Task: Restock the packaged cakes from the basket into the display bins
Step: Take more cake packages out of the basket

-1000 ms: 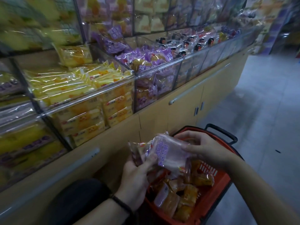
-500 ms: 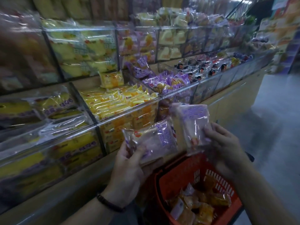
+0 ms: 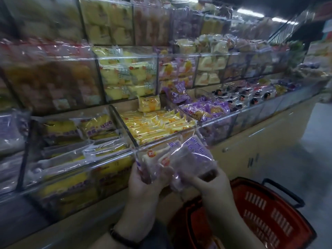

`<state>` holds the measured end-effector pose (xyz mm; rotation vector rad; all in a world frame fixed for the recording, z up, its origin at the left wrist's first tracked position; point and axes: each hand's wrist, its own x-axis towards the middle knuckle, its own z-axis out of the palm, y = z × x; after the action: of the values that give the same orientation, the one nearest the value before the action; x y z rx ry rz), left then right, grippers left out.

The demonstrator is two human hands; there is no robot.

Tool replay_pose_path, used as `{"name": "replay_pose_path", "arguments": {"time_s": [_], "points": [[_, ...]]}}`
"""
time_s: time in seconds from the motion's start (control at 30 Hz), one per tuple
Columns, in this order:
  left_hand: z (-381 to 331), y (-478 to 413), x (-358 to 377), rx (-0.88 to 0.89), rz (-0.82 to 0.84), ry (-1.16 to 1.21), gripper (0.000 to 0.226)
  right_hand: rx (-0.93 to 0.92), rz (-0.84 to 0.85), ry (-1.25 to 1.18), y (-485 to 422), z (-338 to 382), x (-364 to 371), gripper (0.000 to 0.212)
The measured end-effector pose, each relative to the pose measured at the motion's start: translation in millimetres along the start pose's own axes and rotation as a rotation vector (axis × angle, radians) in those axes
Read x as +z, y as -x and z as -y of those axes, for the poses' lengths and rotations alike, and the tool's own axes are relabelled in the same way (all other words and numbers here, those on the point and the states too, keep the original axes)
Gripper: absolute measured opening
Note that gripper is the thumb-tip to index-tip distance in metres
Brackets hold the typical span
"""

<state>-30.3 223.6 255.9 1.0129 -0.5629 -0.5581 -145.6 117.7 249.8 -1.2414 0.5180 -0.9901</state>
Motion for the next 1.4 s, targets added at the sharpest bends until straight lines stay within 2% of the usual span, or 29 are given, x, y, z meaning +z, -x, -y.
{"name": "replay_pose_path", "arguments": {"time_s": [0.1,0.23,0.27,0.4,0.5,0.57,0.63,0.7,0.83,0.9,1.0,1.1,1.17,1.23,1.33,1.4], "points": [[-14.2,-1.5,-18.0,0.085,-0.038,-0.054,0.064,-0.012,0.093,0.080,4.2,0.7,19.1,0.058],[-48.3,1.2,-47.8,0.207,-0.056,-0.209,0.059,-0.041,0.161,0.025,-4.9,10.9,38.5,0.073],[-58.5,2.2,-56.5,0.245,-0.064,-0.270,0.058,-0.065,0.209,0.027,-8.9,17.7,45.5,0.071],[-102.6,4.0,-98.9,0.332,-0.109,-0.443,0.053,-0.113,0.547,0.101,-20.9,47.0,88.8,0.039],[-141.7,15.0,-133.9,0.375,-0.168,-0.510,0.051,-0.142,0.724,0.172,-20.9,60.5,134.8,0.034],[-169.2,27.9,-155.6,0.387,-0.202,-0.534,0.054,-0.172,0.781,0.190,-16.4,62.1,170.7,0.031],[-190.2,40.4,-174.7,0.385,-0.251,-0.546,0.055,-0.188,0.797,0.176,-11.5,59.9,205.7,0.025],[-207.6,52.3,-190.6,0.320,-0.300,-0.446,0.056,-0.168,0.800,0.149,-7.8,57.1,235.2,0.020],[-235.7,72.8,-235.9,0.367,-0.401,-0.496,0.025,-0.102,0.828,0.133,-3.1,48.6,282.0,0.015],[-246.3,78.5,-259.2,0.360,-0.468,-0.476,0.031,-0.069,0.838,0.114,-2.7,43.7,301.2,0.014],[-261.2,78.3,-286.3,0.362,-0.579,-0.480,0.019,-0.042,0.849,0.112,-5.2,40.0,328.0,0.014],[-276.3,75.8,-298.8,0.398,-0.694,-0.742,0.010,-0.033,0.821,0.116,-9.5,36.2,356.2,0.013],[-279.9,73.8,-308.1,0.383,-0.772,-1.076,0.008,-0.078,0.766,0.160,-11.8,30.5,374.3,0.013],[-278.5,71.7,-318.0,0.352,-0.833,-1.351,0.024,-0.149,0.719,0.282,-13.2,23.7,389.0,0.018],[-274.2,68.6,-331.6,0.351,-0.888,-1.466,0.065,-0.266,0.673,0.552,-9.3,17.8,399.0,0.021],[-273.6,70.5,-332.8,0.382,-0.896,-1.547,0.068,-0.311,0.659,0.638,-6.9,13.7,401.2,0.022]]}}
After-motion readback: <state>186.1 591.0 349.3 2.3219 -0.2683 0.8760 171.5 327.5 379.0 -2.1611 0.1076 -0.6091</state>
